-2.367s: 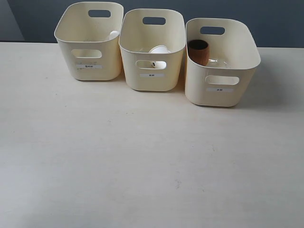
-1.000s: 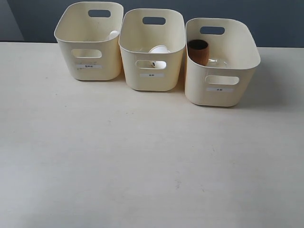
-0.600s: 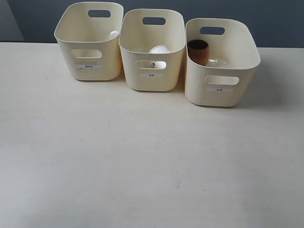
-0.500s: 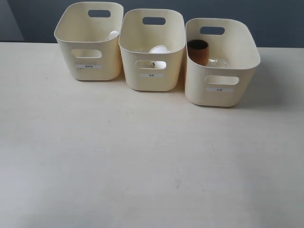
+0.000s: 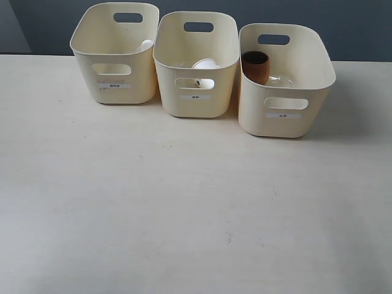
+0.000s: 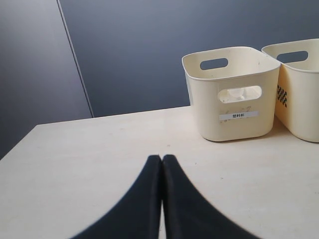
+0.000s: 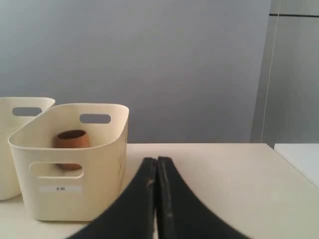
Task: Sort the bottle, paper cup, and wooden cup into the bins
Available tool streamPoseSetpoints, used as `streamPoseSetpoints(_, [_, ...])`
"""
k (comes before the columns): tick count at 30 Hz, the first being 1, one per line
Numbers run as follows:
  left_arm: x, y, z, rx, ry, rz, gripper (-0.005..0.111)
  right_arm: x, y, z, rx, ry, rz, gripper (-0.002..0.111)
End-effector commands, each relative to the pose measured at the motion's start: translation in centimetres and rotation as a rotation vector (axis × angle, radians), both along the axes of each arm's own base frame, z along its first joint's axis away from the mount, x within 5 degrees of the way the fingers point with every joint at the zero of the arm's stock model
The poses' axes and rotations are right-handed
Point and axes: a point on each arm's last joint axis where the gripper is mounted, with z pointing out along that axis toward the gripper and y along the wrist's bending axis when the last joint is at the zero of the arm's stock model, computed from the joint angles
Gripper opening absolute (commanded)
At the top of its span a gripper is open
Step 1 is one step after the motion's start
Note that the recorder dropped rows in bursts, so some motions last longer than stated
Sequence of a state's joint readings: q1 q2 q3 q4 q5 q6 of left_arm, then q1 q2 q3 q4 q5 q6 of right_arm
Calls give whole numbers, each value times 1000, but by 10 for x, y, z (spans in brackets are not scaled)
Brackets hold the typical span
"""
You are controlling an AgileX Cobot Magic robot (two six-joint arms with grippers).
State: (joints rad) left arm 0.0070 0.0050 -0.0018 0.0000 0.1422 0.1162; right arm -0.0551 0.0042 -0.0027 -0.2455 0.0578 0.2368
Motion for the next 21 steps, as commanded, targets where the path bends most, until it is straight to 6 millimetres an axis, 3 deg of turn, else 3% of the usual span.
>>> streamPoseSetpoints(1, [0, 0, 0, -2, -10, 1, 0, 0, 0, -7, -8, 73, 6, -1])
streamPoseSetpoints(21, [0, 0, 0, -2, -10, 1, 0, 0, 4, -7, 25, 64, 43, -1])
